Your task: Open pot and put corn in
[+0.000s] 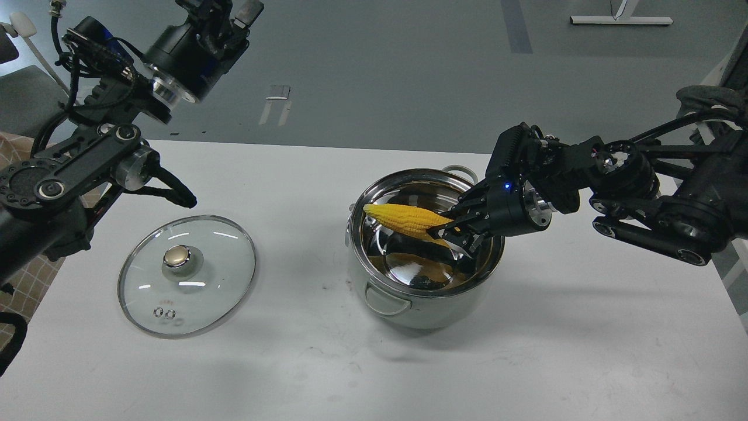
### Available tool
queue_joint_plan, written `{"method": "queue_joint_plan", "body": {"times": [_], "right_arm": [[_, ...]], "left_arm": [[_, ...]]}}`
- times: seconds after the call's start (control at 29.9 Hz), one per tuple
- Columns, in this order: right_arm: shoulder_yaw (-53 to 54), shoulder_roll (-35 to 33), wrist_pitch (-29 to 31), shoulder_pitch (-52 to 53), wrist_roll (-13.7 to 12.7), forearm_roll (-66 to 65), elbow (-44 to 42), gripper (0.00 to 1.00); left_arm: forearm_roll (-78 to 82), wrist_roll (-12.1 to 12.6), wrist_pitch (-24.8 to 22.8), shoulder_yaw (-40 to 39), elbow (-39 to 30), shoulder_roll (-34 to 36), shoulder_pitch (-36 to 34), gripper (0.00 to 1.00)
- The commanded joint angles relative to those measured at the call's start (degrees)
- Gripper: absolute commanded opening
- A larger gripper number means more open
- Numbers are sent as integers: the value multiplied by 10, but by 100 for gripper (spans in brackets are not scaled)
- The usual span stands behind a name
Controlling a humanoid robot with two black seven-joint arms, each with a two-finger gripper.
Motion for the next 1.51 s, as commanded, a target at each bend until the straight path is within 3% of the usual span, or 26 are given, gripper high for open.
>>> {"method": "queue_joint_plan", "body": {"times": [0.0, 0.17, 0.3, 0.57, 0.64, 0.97, 1.24, 1.47], "right_arm": [[0, 0, 1, 0, 0, 0, 0, 5], [-14, 1, 1, 0, 0, 0, 0, 8], [-14, 4, 1, -1, 0, 0, -1, 17], [-14, 4, 1, -1, 0, 1, -1, 48], [-12, 4, 0, -1, 0, 1, 0, 64], [-9, 2, -2, 3, 0, 20, 0, 94], [57, -5, -4, 22, 0, 90, -45, 99], [186, -9, -11, 20, 0, 264, -150, 100]], "left_arm": [[0, 0, 0, 0, 0, 0, 0, 97], [0, 0, 0, 0, 0, 0, 0, 97], [0, 0, 0, 0, 0, 0, 1, 97], [1, 0, 0, -1, 0, -1, 1, 98], [1, 0, 0, -1, 0, -1, 1, 98], [1, 0, 0, -1, 0, -1, 1, 98], [2, 0, 0, 0, 1, -1, 2, 98], [-4, 0, 6, -2, 12, -18, 3, 98]]}}
